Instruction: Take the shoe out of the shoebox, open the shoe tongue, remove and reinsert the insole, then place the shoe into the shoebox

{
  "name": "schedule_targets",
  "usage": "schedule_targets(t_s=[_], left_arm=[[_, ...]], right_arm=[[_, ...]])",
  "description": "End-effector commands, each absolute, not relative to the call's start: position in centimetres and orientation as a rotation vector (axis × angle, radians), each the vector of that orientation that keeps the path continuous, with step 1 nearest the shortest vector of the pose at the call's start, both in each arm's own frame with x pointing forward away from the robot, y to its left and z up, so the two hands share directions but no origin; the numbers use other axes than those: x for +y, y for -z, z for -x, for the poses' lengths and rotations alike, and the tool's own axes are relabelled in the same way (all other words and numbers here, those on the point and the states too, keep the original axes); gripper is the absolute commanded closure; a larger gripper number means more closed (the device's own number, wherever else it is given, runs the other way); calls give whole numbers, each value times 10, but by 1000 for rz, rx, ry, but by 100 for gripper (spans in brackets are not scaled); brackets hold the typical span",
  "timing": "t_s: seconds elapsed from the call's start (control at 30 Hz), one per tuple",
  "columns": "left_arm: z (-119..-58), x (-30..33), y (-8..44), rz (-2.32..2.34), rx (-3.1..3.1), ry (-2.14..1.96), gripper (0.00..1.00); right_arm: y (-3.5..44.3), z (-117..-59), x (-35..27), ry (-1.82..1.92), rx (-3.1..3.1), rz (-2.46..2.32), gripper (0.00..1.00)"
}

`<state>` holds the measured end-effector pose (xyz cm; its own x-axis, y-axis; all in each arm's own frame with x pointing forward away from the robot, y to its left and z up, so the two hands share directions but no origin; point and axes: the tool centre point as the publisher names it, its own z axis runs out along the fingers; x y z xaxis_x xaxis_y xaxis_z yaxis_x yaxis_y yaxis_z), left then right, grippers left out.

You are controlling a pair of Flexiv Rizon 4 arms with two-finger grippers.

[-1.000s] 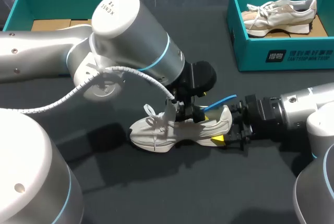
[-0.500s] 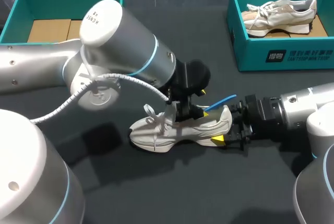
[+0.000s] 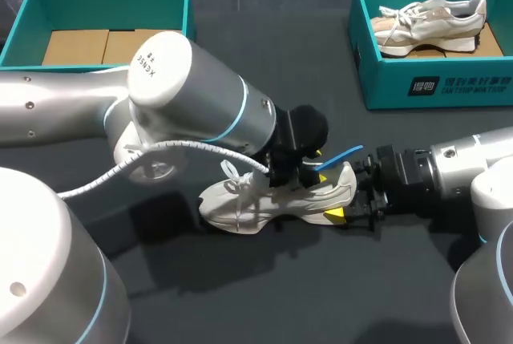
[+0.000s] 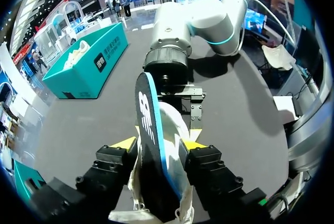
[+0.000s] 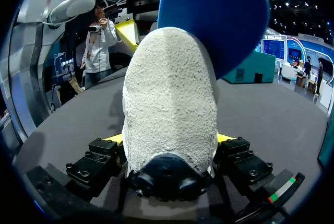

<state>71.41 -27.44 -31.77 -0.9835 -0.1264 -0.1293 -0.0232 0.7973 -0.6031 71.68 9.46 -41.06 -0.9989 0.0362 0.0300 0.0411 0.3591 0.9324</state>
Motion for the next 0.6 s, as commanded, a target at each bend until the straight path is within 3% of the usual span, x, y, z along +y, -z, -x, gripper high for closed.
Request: schedule_targets(t_s=[0.03,0.47,0.6], left_arm=[[-719,-282,326,131,2821,942,52],[-732,-286,337,164,2842,946,54],[-731,-289,340,166,2845,950,64]], right_arm=[[410,-716,96,1770,-2590,75,100],[410,-716,96,1770,-2590,75,100],[410,-716,96,1770,-2590,75,100]])
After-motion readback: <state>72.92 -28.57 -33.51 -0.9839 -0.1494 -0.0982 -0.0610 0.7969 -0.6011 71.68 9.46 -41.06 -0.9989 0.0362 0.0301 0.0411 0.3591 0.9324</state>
